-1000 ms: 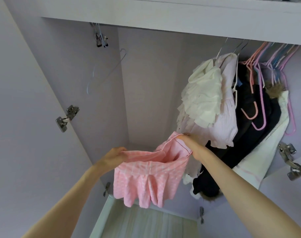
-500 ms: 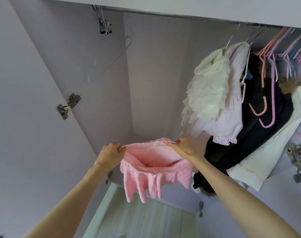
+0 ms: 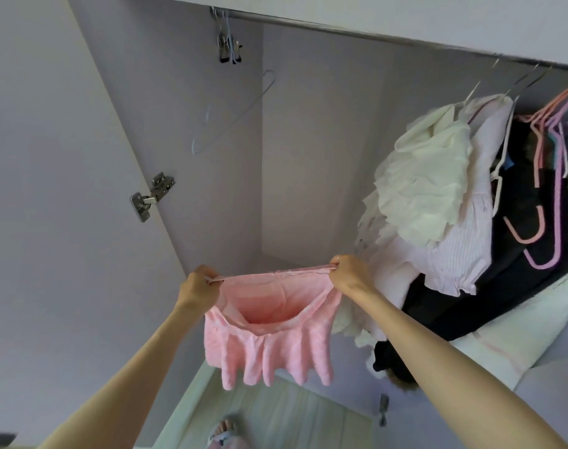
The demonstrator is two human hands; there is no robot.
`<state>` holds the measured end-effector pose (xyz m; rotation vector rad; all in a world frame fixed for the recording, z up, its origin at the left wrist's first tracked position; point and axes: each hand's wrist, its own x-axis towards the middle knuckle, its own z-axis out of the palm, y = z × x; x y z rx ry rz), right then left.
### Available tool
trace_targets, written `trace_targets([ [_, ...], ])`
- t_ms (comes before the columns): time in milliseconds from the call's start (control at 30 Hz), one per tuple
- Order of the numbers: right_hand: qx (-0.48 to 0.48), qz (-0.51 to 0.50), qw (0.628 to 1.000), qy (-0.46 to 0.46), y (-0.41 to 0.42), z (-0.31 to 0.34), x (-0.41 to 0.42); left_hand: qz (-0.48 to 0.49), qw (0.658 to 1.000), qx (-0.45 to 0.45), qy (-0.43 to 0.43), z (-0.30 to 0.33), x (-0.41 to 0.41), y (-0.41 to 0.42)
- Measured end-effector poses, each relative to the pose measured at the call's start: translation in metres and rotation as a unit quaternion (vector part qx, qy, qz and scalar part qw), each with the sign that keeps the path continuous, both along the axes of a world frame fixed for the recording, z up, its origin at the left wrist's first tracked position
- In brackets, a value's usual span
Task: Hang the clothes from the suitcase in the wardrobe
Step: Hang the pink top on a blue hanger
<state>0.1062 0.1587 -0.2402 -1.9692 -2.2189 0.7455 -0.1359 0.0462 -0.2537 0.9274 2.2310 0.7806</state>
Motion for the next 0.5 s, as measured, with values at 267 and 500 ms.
trace_targets([
  [267, -0.038, -0.018, 0.999, 0.017, 0.036, 0.008, -0.051, -0.042, 0.996, 0.016, 0.075, 0.022, -0.054, 0.035],
  [500, -0.107, 0.022, 0.993, 0.037, 0.068, 0.022, -0.115, -0.023, 0.996, 0.09, 0.001, 0.04, -0.093, 0.055],
])
